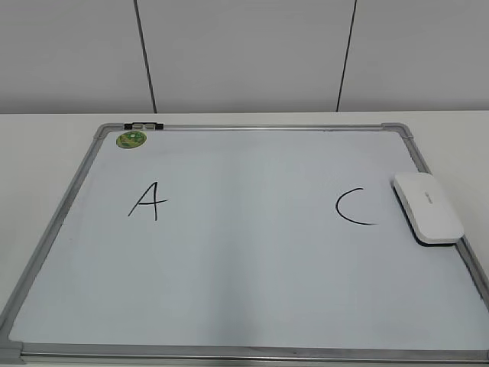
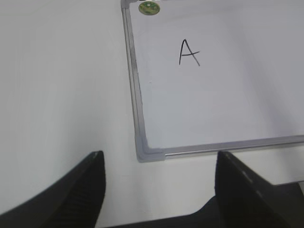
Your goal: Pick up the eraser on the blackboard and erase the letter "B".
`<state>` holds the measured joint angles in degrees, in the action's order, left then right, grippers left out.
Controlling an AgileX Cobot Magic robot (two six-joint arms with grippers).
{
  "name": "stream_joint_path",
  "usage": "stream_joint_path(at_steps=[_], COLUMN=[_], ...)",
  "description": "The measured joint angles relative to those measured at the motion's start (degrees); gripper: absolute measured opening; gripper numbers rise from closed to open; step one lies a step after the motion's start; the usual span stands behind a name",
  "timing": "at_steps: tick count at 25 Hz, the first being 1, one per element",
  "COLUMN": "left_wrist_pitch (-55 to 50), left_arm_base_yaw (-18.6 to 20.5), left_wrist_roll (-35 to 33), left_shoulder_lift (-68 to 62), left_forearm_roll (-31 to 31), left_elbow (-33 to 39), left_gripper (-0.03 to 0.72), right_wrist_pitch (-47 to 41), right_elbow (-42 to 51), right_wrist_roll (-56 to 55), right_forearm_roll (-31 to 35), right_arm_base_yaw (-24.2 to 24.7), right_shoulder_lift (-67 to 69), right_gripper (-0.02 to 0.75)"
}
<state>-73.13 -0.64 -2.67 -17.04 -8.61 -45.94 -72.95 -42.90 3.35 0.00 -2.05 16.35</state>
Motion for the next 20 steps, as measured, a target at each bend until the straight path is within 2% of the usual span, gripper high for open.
stream_joint_path(at_steps=[3,11,20], left_wrist_pitch=[-0.03,0.60,7.68], left_arm_base_yaw=[0.00,0.00,0.00], left_wrist_roll=[0.00,0.00,0.00], left_shoulder_lift=[1.10,1.45,1.45], left_forearm_roll=[1.97,3.48,4.40], left_elbow=[3.95,12.90,15.32], left_gripper=[0.523,0.522,0.522], right_wrist_pitch=[0.00,5.41,7.89], right_elbow=[3.63,12.61,13.98], right_wrist_roll=[-0.90,-1.25,-1.25], right_forearm_roll=[-2.83,-4.35,-4.78], right_arm_base_yaw=[0.00,0.00,0.00], right_shoulder_lift=[-1.46,-2.36,-2.36], right_gripper=[0.592,0.592,0.592])
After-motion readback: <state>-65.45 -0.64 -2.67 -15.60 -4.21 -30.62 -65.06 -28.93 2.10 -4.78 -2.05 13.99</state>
